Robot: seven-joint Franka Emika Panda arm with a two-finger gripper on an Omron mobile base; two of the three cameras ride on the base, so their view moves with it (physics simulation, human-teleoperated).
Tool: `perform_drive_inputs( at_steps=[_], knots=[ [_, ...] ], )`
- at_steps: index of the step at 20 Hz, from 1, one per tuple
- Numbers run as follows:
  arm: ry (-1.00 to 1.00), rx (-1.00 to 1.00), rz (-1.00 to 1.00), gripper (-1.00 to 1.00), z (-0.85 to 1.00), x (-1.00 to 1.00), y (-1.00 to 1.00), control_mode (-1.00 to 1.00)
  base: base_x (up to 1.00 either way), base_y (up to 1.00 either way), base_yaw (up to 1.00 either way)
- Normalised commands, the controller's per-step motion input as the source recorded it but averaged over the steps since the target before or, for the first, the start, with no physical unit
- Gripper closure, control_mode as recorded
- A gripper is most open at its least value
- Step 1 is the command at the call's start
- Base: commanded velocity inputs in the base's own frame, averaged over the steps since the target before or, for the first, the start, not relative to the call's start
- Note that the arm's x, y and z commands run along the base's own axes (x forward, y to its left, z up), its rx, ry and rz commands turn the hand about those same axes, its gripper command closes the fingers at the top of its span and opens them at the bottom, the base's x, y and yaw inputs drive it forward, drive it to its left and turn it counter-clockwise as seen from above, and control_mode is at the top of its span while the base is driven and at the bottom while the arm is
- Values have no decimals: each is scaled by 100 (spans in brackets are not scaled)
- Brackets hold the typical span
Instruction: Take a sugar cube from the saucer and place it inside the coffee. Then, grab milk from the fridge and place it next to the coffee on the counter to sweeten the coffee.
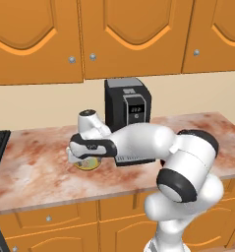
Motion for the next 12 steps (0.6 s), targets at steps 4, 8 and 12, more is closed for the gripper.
perform_drive_inputs(
  at_steps=[4,8,12],
  knots=[
    [0,0,-11,-100,-28,31,1,-100,0,0,0],
    [0,0,-9,-100,-16,29,0,-100,0,0,0],
    [0,0,-7,-100,-17,26,3,-100,0,0,0]
  ],
)
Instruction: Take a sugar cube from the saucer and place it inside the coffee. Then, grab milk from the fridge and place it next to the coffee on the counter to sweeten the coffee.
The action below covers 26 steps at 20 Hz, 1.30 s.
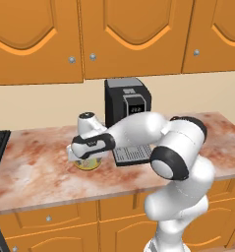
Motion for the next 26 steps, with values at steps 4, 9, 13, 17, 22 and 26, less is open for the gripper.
perform_drive_inputs(
  at_steps=[4,9,13,17,22,26],
  knots=[
    [0,0,-7,-100,-21,17,11,-100,0,0,0],
    [0,0,-6,-100,-24,12,10,-100,0,0,0],
    [0,0,-5,-100,-14,15,4,-100,0,0,0],
    [0,0,-5,-100,-15,15,0,-100,0,0,0],
    [0,0,-6,-100,-14,24,0,-100,0,0,0],
    [0,0,-6,-100,-16,20,0,-100,0,0,0]
  ],
)
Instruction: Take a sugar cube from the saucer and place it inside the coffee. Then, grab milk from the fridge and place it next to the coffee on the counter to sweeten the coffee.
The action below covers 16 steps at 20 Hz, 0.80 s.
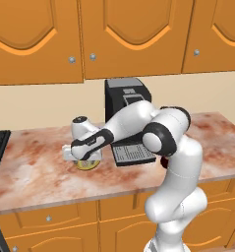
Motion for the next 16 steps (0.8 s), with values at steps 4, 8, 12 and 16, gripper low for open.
perform_drive_inputs(
  at_steps=[4,8,12,16],
  knots=[
    [-3,-1,-1,100,-23,-9,0,-100,0,0,0],
    [-5,0,0,100,-18,-29,-1,-100,0,0,0],
    [0,0,0,100,0,-3,0,-100,0,0,0],
    [0,0,0,100,0,-2,0,-100,0,0,0]
  ],
)
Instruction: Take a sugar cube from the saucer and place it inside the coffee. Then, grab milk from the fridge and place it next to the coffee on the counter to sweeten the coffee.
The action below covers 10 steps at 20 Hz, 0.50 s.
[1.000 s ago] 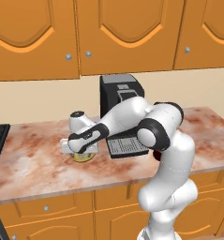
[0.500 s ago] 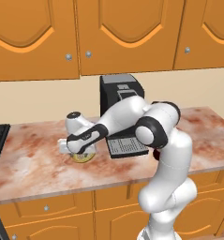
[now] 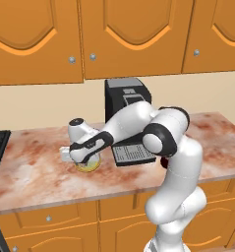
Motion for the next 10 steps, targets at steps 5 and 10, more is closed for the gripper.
perform_drive_inputs(
  at_steps=[5,10],
  knots=[
    [-13,0,-4,100,26,-40,-25,-100,0,0,0],
    [-13,1,-14,100,54,-50,-63,-100,0,0,0]
  ],
)
